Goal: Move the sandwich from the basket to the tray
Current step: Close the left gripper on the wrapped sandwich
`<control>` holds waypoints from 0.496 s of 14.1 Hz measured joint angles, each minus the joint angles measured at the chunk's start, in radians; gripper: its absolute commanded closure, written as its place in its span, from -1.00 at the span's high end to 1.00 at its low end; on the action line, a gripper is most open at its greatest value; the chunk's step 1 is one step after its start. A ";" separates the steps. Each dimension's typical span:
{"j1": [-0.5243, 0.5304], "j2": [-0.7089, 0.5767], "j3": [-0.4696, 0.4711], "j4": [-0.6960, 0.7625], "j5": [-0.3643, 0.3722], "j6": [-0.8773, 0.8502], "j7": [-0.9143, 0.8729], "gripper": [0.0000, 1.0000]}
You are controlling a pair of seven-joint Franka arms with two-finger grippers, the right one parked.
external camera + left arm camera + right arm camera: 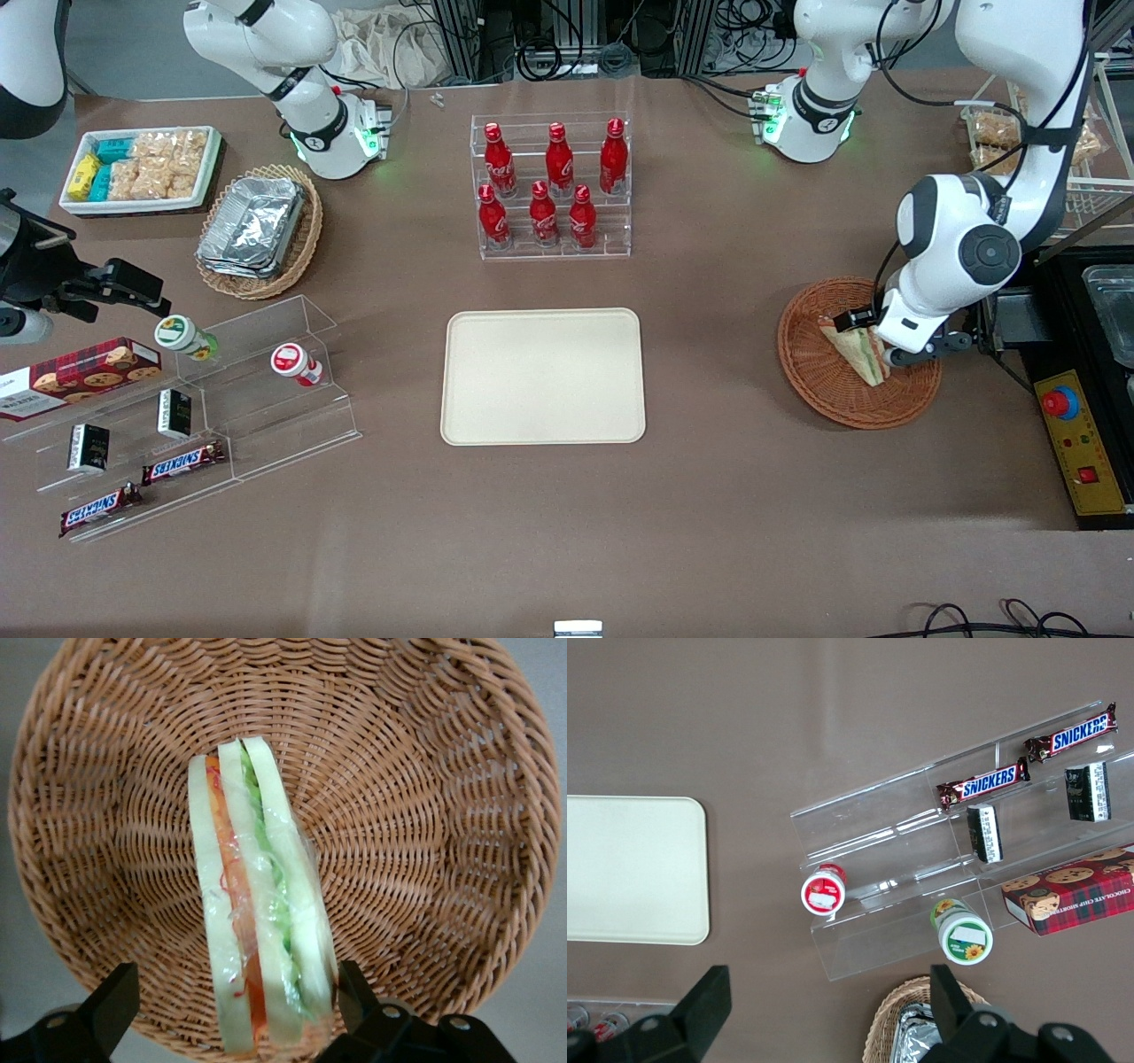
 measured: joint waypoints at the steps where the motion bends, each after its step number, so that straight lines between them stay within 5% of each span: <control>1: 0.000 0.008 0.000 0.000 0.000 0.007 -0.004 0.97; 2: 0.000 0.018 0.000 0.000 0.000 0.014 -0.014 0.85; 5: 0.000 0.052 0.000 0.001 0.000 0.044 -0.059 -0.24; 7: 0.000 0.058 -0.001 0.004 0.000 0.049 -0.080 -0.80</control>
